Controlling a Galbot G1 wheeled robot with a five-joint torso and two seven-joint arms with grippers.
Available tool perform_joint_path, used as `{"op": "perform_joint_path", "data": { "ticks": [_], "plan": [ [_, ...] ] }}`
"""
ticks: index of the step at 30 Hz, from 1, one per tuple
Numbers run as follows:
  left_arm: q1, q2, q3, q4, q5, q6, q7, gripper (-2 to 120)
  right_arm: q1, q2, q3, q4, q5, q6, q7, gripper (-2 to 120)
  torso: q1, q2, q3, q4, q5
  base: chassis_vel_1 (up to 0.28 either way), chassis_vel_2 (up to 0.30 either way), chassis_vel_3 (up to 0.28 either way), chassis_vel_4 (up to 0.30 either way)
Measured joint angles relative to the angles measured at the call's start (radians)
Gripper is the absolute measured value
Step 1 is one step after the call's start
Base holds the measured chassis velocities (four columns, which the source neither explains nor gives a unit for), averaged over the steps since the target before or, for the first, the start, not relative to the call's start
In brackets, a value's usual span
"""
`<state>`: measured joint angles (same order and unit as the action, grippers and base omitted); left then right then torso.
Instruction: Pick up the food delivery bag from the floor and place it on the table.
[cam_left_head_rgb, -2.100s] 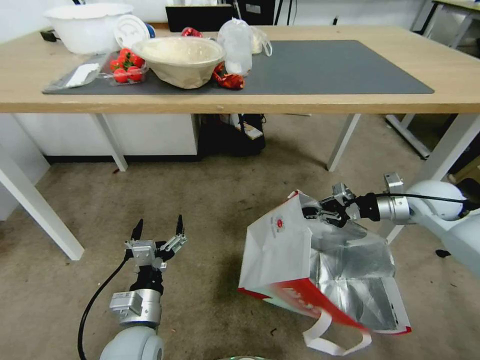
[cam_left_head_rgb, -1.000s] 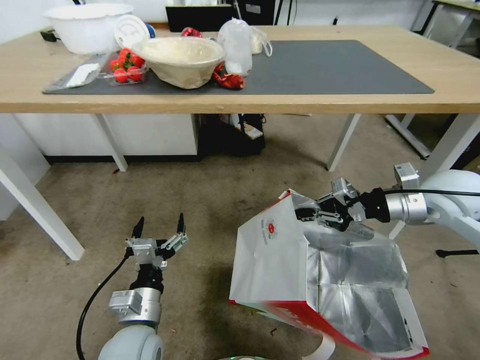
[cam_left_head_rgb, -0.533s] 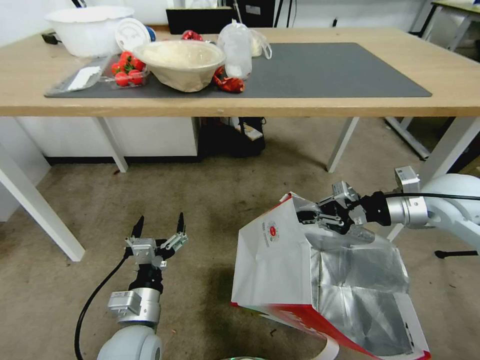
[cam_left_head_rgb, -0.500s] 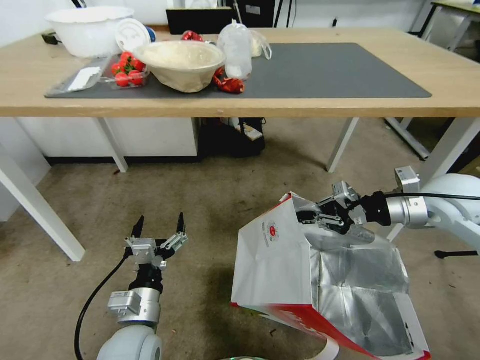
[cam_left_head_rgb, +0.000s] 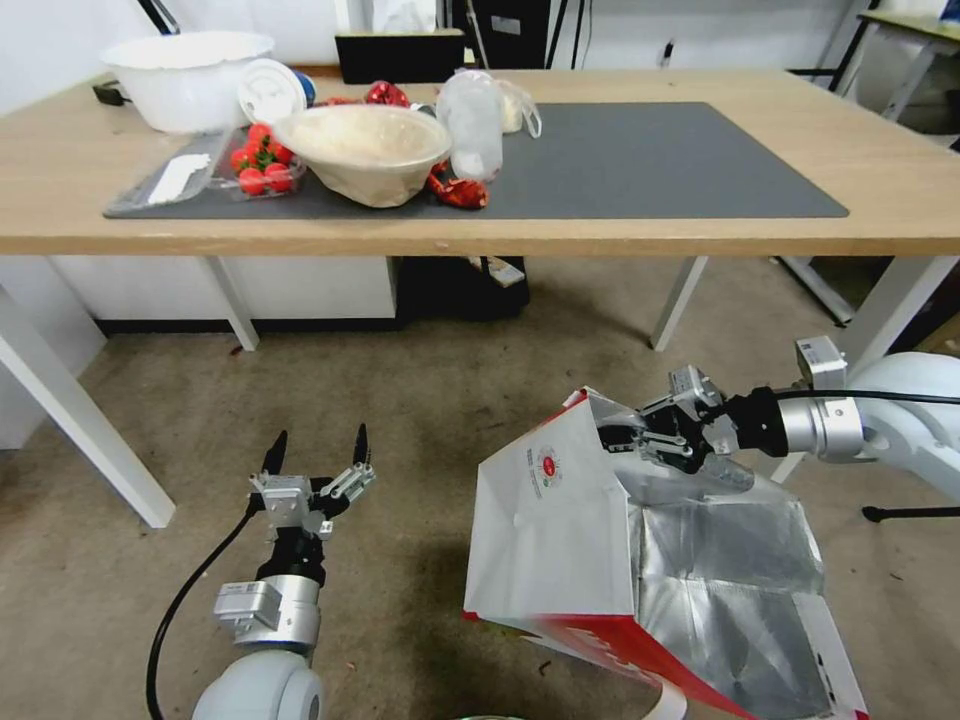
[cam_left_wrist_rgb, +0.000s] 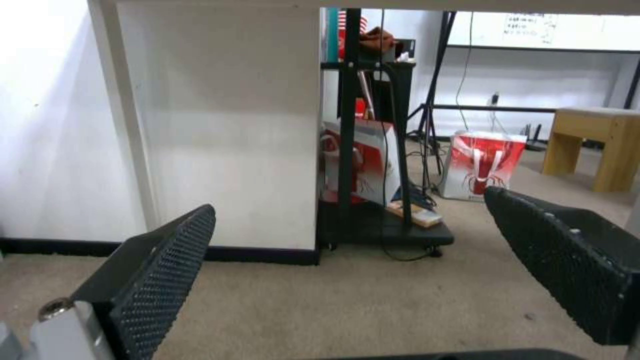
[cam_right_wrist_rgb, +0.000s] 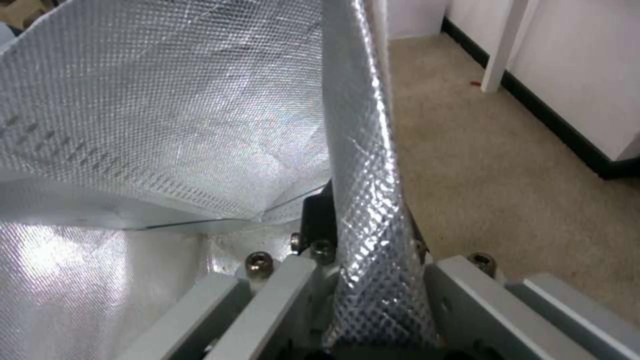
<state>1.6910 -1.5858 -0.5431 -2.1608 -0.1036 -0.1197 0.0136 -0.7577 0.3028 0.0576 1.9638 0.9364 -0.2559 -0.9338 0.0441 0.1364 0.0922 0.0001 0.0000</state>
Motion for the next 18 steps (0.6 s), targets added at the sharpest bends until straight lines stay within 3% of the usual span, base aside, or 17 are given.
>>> {"op": "perform_joint_path", "data": {
  "ticks": [18],
  "plan": [
    [-0.001, -0.001, -0.001, -0.001, 0.005, 0.005, 0.0, 100, -0.003, -0.005, 0.002, -0.001, 0.008, -0.001, -0.003, 0, 0.017, 0.078, 0.061, 0.0, -0.0001, 0.0, 0.0, 0.0, 0.0]
  ]
}}
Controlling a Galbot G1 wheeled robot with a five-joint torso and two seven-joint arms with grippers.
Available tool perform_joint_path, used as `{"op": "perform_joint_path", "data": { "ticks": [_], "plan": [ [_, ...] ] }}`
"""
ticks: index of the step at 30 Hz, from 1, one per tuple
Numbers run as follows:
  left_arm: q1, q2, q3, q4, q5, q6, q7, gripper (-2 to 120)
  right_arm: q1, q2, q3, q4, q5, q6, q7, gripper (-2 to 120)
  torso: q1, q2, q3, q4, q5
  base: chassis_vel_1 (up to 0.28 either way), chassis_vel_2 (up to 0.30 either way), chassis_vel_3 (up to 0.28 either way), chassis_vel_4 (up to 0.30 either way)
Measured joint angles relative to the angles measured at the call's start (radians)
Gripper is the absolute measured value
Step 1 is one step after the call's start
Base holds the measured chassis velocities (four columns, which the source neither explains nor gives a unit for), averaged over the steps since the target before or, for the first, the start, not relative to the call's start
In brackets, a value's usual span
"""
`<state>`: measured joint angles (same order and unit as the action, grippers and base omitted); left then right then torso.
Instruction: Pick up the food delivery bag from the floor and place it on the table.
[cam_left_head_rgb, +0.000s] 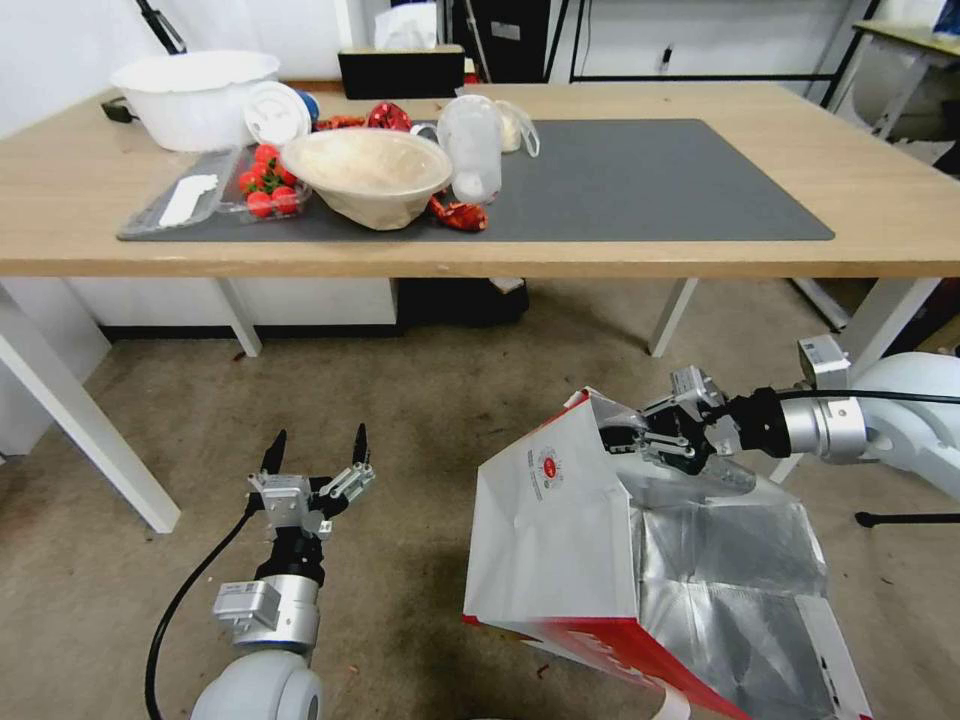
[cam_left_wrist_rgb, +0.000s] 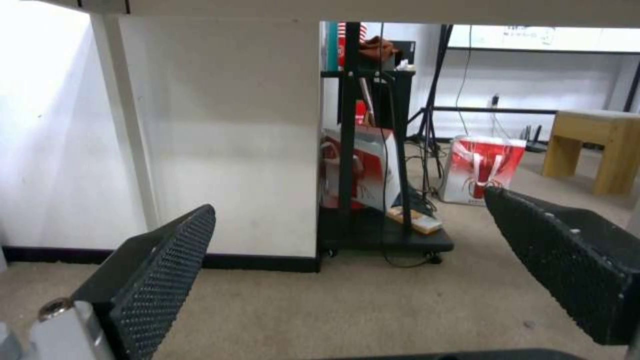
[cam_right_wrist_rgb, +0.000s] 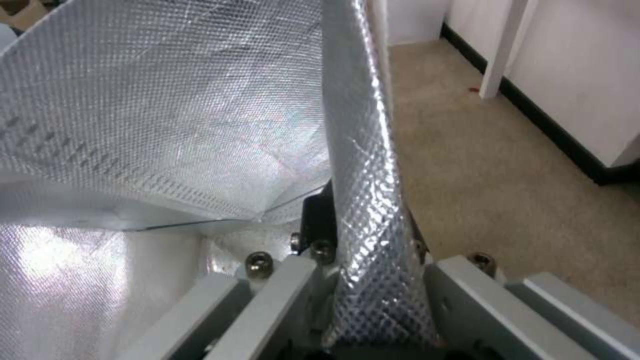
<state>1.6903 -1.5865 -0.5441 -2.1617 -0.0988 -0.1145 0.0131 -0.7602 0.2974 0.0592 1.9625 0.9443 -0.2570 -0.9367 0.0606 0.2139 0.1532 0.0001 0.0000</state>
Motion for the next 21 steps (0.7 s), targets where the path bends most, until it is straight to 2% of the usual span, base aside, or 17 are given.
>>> {"op": "perform_joint_path", "data": {
  "ticks": [10, 21],
  "plan": [
    [-0.001, 0.002, -0.002, -0.007, 0.0, 0.006, -0.001, 100, -0.003, 0.002, 0.002, -0.005, 0.002, 0.0, -0.004, 0, 0.01, 0.042, 0.032, 0.0, 0.0, 0.0, 0.0, 0.0, 0.0],
    [-0.001, 0.01, -0.007, -0.01, -0.005, 0.01, -0.002, 100, -0.011, 0.002, 0.009, -0.004, 0.002, 0.0, -0.004, 0, 0.016, 0.065, 0.049, 0.0, 0.0, 0.0, 0.0, 0.0, 0.0]
  ]
}}
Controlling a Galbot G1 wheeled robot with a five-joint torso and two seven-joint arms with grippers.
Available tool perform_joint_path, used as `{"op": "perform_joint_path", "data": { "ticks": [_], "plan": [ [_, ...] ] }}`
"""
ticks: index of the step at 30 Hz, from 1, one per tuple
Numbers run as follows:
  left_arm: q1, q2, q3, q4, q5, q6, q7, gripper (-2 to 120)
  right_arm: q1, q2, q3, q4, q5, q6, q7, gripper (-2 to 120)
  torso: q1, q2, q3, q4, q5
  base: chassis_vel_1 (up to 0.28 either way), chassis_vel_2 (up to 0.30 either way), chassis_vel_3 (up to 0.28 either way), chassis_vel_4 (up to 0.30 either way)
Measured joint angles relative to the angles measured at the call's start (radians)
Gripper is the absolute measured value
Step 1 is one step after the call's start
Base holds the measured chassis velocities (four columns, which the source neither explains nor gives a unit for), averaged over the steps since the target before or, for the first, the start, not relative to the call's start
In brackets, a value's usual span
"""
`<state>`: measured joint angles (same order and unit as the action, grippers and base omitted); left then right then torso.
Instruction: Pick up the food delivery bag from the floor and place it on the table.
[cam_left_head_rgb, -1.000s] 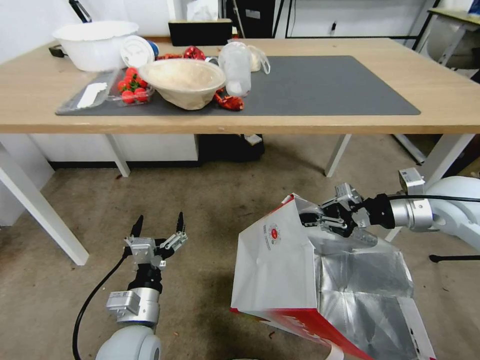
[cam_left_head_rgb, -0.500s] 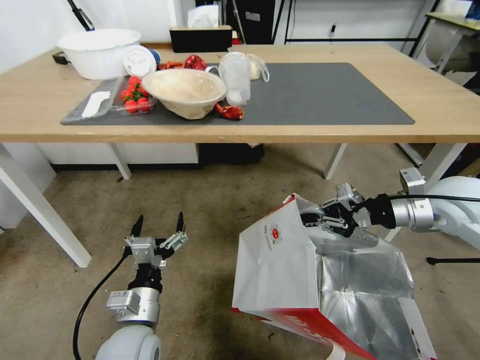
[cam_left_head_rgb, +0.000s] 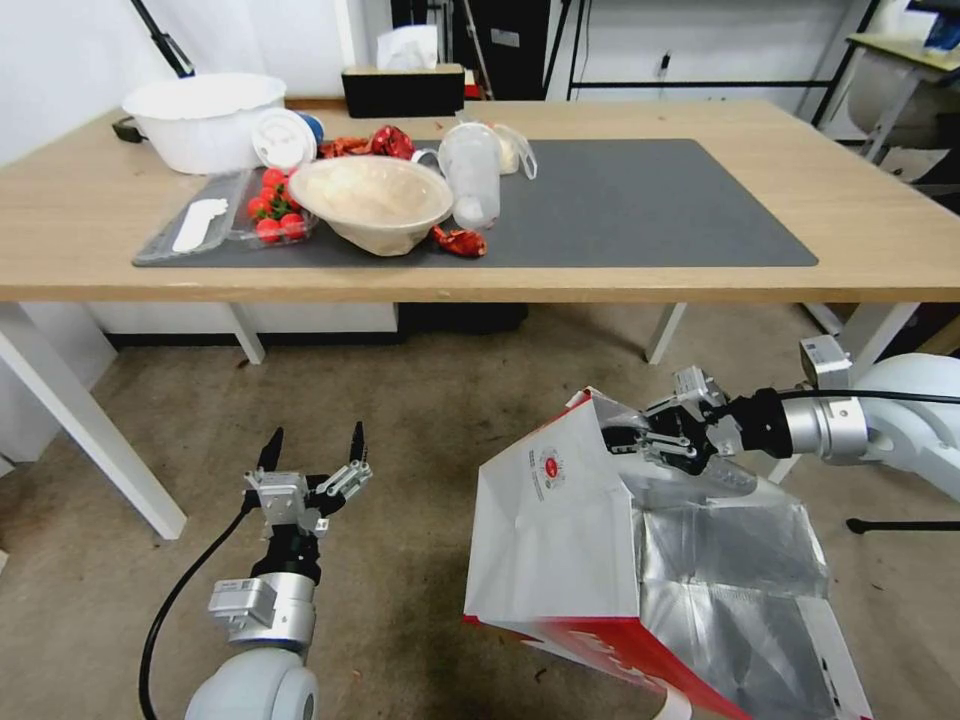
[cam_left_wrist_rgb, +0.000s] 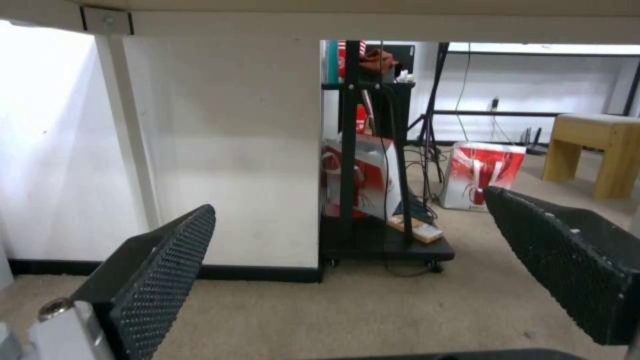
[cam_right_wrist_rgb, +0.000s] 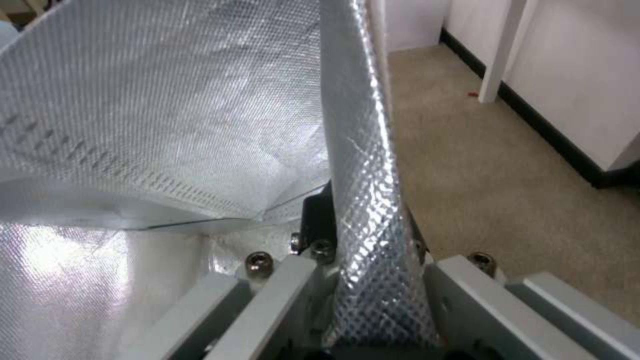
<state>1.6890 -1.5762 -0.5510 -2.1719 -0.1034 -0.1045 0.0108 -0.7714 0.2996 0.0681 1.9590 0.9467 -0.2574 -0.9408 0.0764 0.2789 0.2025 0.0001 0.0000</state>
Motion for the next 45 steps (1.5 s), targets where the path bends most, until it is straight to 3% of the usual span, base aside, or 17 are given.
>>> {"op": "perform_joint_path", "data": {
  "ticks": [8, 45],
  "plan": [
    [-0.001, 0.003, 0.0, 0.0, -0.002, 0.001, 0.0, 100, -0.023, -0.001, 0.017, 0.001, 0.0, 0.0, 0.0, 0, 0.004, 0.016, 0.012, 0.0, 0.0, 0.0, 0.0, 0.0, 0.0],
    [0.003, 0.002, 0.001, 0.009, -0.002, -0.01, -0.001, 100, -0.042, 0.004, 0.03, -0.007, -0.006, 0.001, -0.008, 0, 0.066, 0.201, 0.135, 0.0, 0.0, 0.0, 0.0, 0.0, 0.0]
  ]
}}
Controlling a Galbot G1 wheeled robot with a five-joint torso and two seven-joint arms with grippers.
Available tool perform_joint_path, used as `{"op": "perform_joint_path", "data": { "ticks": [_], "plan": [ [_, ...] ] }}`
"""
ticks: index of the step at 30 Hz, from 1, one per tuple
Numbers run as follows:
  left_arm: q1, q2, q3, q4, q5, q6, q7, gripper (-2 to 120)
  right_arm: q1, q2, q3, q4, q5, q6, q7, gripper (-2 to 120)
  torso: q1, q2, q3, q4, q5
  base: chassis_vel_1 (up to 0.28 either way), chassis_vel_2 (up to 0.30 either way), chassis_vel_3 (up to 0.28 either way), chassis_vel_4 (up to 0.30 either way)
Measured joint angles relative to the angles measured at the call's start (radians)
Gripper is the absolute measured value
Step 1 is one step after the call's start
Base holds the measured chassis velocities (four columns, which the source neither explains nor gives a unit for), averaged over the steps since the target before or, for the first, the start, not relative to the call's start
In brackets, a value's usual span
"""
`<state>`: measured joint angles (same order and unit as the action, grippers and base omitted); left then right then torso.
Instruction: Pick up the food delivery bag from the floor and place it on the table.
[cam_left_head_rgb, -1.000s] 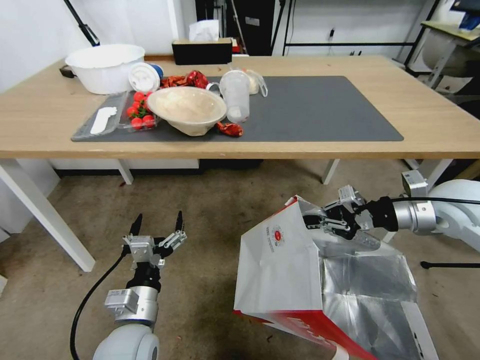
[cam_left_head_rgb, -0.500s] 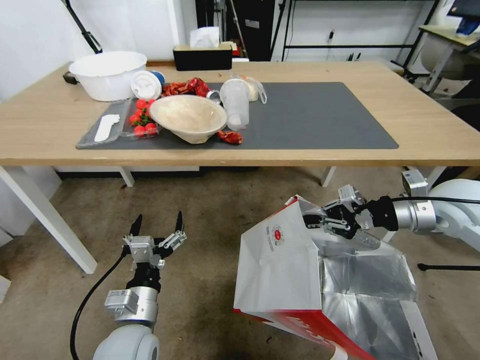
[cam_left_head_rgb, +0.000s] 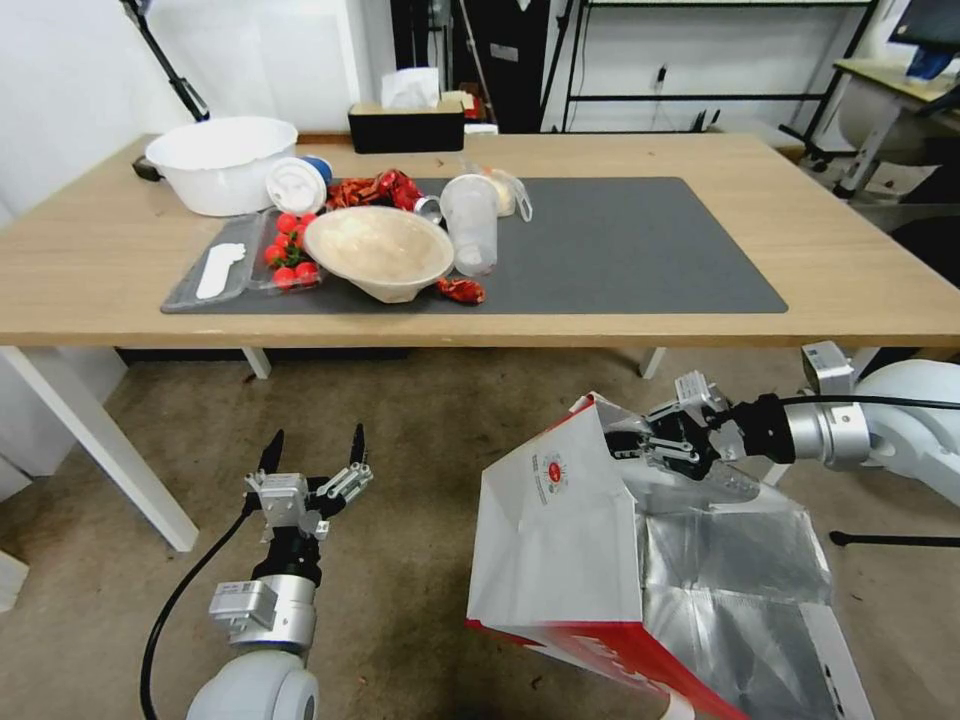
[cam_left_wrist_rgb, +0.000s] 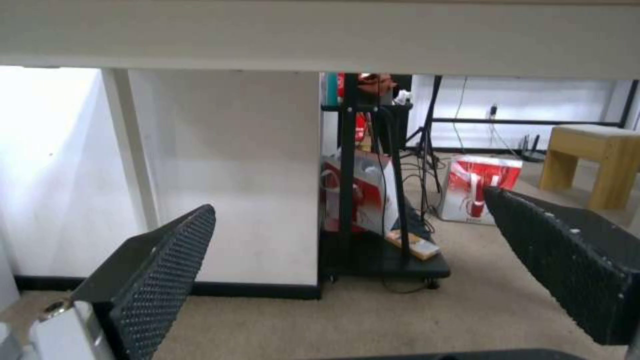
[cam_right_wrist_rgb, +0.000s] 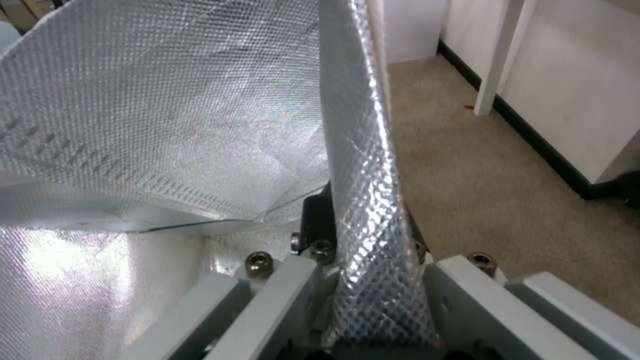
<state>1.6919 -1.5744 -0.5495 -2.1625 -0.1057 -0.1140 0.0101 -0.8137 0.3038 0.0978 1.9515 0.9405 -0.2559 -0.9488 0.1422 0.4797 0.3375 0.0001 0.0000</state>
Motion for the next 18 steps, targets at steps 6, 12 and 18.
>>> {"op": "perform_joint_path", "data": {
  "ticks": [6, 12, 18],
  "plan": [
    [-0.002, -0.001, 0.0, 0.003, 0.0, 0.0, 0.0, 100, 0.0, 0.001, -0.001, -0.003, -0.002, 0.001, -0.001, 0, 0.009, 0.023, 0.014, 0.0, 0.0, 0.0, 0.0, 0.0, 0.0],
    [-0.004, -0.001, 0.0, 0.005, 0.0, 0.0, 0.0, 100, 0.001, 0.003, -0.001, -0.008, -0.002, 0.001, -0.003, 0, 0.018, 0.047, 0.029, 0.0, 0.0, 0.0, 0.0, 0.0, 0.0],
    [-0.006, -0.001, 0.0, 0.006, 0.0, 0.0, 0.0, 100, 0.003, 0.004, -0.003, -0.009, -0.003, 0.002, -0.004, 0, 0.027, 0.072, 0.046, -0.0001, 0.0, 0.0, 0.0, 0.0, 0.0]
  ]
}}
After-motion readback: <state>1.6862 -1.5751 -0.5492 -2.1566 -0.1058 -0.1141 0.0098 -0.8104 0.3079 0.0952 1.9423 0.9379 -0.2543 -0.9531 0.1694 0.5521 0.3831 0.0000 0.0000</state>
